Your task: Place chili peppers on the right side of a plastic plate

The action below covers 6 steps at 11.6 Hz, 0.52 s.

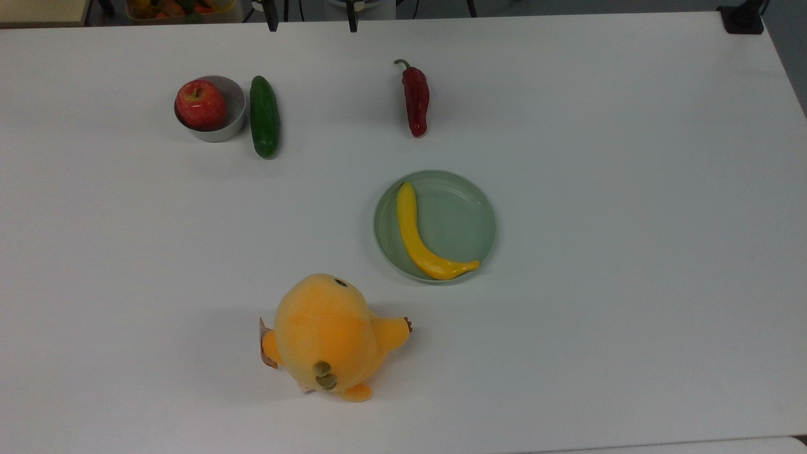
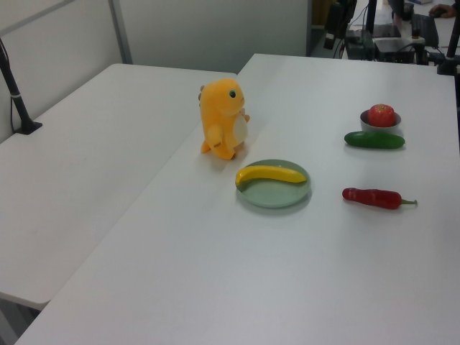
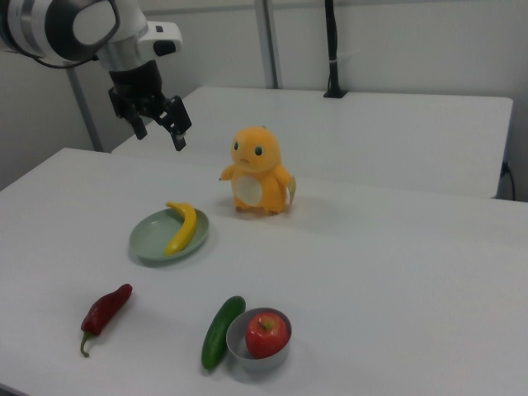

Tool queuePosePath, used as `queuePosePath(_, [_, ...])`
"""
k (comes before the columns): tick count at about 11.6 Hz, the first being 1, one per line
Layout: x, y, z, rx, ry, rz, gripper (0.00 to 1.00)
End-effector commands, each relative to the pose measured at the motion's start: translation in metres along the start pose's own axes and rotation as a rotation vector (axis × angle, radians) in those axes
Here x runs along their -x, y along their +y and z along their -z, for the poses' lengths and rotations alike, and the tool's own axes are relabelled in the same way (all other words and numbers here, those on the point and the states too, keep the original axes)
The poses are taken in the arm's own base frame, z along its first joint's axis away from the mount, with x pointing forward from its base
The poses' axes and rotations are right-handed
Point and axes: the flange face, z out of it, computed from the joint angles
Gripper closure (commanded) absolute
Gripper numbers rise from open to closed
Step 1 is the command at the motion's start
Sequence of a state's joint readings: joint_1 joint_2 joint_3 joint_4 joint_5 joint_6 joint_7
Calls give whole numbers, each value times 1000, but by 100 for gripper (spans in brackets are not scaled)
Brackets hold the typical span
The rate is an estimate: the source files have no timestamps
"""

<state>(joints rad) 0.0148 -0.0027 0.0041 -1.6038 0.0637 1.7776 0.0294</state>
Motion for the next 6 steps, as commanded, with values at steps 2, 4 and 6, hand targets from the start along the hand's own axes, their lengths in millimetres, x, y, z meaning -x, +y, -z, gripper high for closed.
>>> queuePosePath(2, [11,-1,-4,0,-51,16,0])
queuePosePath(4, [12,-1,-4,0,-54,18,0])
queuePosePath(6, [12,-2,-4,0,-56,19,0])
